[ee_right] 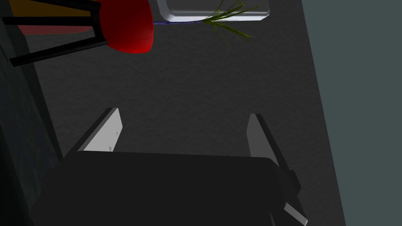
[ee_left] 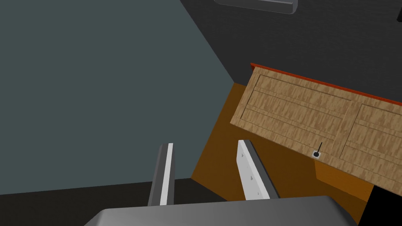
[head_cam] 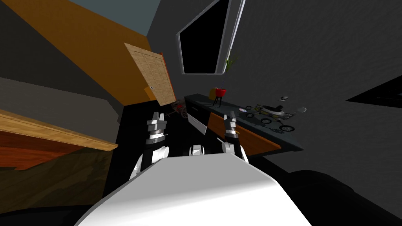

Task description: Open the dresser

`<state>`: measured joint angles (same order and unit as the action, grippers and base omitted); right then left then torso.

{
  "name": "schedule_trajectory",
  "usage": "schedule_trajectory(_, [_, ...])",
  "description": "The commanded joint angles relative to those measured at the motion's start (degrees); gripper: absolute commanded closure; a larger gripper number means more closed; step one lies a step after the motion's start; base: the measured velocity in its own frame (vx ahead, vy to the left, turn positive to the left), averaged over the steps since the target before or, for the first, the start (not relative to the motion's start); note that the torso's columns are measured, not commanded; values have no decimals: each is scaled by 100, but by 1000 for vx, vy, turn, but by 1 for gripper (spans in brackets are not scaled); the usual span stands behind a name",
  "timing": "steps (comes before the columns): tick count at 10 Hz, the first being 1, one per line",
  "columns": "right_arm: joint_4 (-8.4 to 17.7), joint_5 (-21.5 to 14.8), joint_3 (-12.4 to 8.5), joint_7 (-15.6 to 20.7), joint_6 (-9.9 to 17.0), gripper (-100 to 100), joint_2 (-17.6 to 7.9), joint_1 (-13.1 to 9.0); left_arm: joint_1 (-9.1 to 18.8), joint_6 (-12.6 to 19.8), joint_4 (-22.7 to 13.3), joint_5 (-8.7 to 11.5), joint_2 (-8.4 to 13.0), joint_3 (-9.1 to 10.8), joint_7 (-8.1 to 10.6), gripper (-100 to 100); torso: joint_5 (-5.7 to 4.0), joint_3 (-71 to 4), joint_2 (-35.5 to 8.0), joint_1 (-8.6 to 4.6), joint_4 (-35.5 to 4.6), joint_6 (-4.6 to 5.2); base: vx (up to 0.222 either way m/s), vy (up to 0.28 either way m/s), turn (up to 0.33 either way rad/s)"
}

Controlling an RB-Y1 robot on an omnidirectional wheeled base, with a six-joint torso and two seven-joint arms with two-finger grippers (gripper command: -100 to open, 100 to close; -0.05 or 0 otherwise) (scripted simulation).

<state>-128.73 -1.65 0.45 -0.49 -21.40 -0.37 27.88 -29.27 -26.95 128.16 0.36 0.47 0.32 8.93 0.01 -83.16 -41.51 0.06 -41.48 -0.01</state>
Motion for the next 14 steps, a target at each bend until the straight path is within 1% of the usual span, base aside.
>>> schedule_trajectory(1, [226, -204, 55, 89, 234, -100, -375, -131, 0, 0, -1, 0, 0, 0, 0, 0, 2, -114, -50, 6, -55, 0, 32, 75, 77])
schedule_trajectory(4, [627, -626, 172, 261, 710, -100, -812, -378, -1, 0, -1, 0, -1, -1, 0, 0, 2, -147, -67, 6, -77, 0, 67, 119, 99])
schedule_trajectory(5, [634, -626, 172, 261, 710, -100, -812, -378, -1, 0, 0, 0, -1, -1, 0, 0, 0, -144, -73, 1, -78, 0, 56, 97, 41])
schedule_trajectory(7, [955, -999, 276, 413, 1110, -100, -1091, -595, -1, 0, -1, 0, -1, -1, 0, 0, -5, -137, -84, -16, -82, 1, 71, 114, 111])
schedule_trajectory(8, [979, -1003, 276, 413, 1132, -100, -1091, -595, -1, 0, -1, 0, -1, -1, 0, 0, 0, -143, -74, 3, -80, -1, 67, 103, 61])
schedule_trajectory(9, [1169, -1214, 335, 498, 1369, -100, -1228, -716, -1, 0, 0, 0, -1, -1, 0, 0, -1, -141, -79, -8, -80, 3, 58, 103, 103])
schedule_trajectory(10, [1368, -1384, 397, 588, 1523, -100, -1363, -843, -1, 0, -1, 0, -1, -1, 0, 0, -2, -139, -80, -8, -81, 0, 96, 169, 160])
schedule_trajectory(11, [1368, -1437, 397, 588, 1619, -100, -1363, -843, -1, 0, -1, 0, -1, -1, 0, 0, 3, -145, -71, 13, -79, 0, 90, 124, 57])
schedule_trajectory(12, [1566, -1670, 462, 682, 1832, -100, -1499, -974, -1, 0, 0, 0, -1, -1, 0, 0, 0, -144, -76, -7, -79, 3, 96, 116, 127])
schedule_trajectory(13, [1577, -1670, 462, 682, 1880, -100, -1499, -974, -1, 0, 0, 0, -1, -1, 0, 0, -4, -143, -75, -12, -80, 0, 83, 85, 56])
schedule_trajectory(14, [1793, -1910, 529, 779, 2092, -100, -1636, -1108, -1, 0, 0, 0, 0, 0, 0, 0, -5, -140, -81, -22, -81, 3, 89, 93, 96])
